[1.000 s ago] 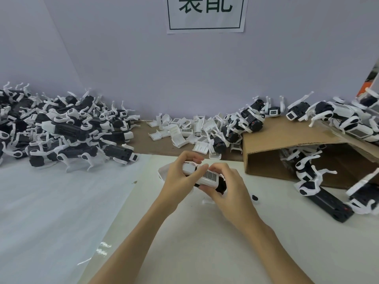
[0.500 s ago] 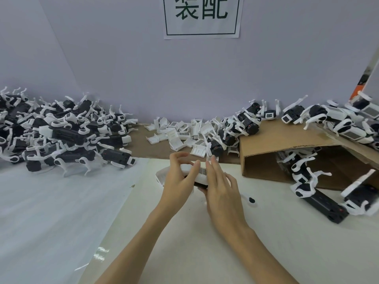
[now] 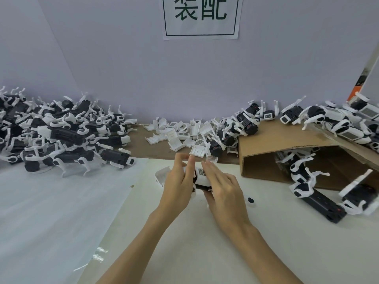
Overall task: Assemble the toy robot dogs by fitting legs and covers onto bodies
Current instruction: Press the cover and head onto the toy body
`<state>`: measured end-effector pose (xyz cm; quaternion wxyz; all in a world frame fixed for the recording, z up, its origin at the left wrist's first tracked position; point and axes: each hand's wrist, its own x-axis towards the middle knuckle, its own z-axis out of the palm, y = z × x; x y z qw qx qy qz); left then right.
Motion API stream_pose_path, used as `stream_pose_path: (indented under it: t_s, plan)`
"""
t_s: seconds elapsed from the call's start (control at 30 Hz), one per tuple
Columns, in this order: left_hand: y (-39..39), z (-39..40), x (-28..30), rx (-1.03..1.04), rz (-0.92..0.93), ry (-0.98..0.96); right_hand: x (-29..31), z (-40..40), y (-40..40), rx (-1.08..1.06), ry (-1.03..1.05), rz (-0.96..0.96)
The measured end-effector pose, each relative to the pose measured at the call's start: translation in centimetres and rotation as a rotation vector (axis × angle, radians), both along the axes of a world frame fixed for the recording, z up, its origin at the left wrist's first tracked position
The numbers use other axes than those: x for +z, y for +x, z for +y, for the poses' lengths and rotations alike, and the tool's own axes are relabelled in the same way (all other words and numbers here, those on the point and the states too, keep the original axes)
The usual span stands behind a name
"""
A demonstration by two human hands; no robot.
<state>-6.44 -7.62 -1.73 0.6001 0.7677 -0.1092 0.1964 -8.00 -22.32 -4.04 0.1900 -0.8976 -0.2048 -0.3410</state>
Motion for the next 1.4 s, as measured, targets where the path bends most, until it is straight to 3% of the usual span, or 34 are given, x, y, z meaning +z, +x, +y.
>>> stream_pose_path:
  t_s: [0.57, 1.17, 1.27, 1.4]
  plan:
    - [-0.3, -0.2, 0.3, 0.022, 0.044, -0.022, 0.1, 0.3, 0.2, -0.029, -0.054, -0.094]
    - [-0.6, -0.2, 0.2, 0.049, 0.052, -0.016, 0.3, 0.0, 0.3, 0.013, -0.055, -0.054]
    - [-0.6, -0.2, 0.4, 0.058, 0.041, 0.004, 0.4, -0.6, 0.0, 0.138, 0.078, 0.039]
    - [-0.6, 1.2, 0.2, -0.051, -0.127, 0.143, 1.0, -1.8, -0.4, 0.397, 0.502, 0.451]
